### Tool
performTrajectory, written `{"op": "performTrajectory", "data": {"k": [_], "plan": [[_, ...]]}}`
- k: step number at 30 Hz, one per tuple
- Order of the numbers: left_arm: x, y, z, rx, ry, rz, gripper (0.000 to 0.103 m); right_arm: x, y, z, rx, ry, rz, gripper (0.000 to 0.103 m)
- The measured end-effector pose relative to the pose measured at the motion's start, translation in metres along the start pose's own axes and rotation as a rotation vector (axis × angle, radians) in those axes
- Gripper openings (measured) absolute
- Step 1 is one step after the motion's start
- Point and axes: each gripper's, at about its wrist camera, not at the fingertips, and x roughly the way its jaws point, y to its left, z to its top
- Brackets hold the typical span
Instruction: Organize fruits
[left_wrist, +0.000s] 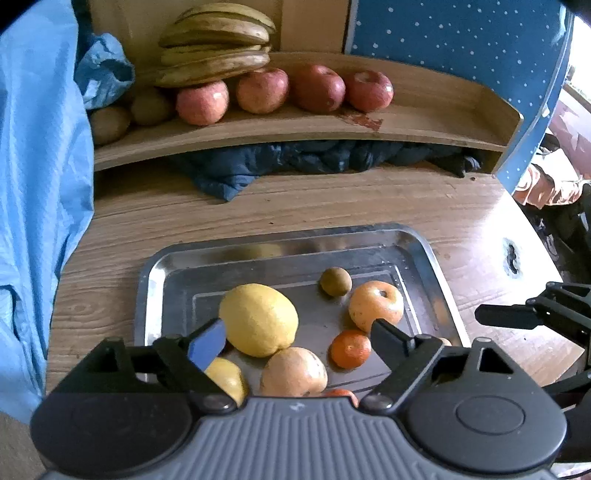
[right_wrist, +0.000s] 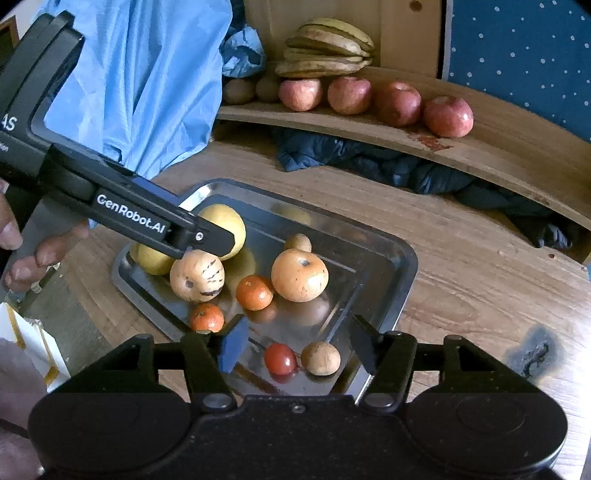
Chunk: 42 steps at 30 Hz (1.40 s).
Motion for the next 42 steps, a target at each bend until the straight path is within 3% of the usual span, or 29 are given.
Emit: {"op": "performTrajectory", "data": {"k": [8, 25, 42], "plan": [[-0.006, 0.01, 0.0, -0.011, -0.022, 0.001, 0.095, -0.002, 0.005, 0.007, 0.005, -0.016, -0.034, 0.071], [-0.012, 0.022, 0.003, -0.054, -0.062, 0.044, 0.101, -0.005, 0.005, 0.019, 0.067, -0.07, -0.115, 0.094], [-0.018, 0.034, 0.002, -0.117, -0.099, 0.087, 0.102, -0.005, -0.006, 0.03, 0.162, -0.097, -0.198, 0.102]]}}
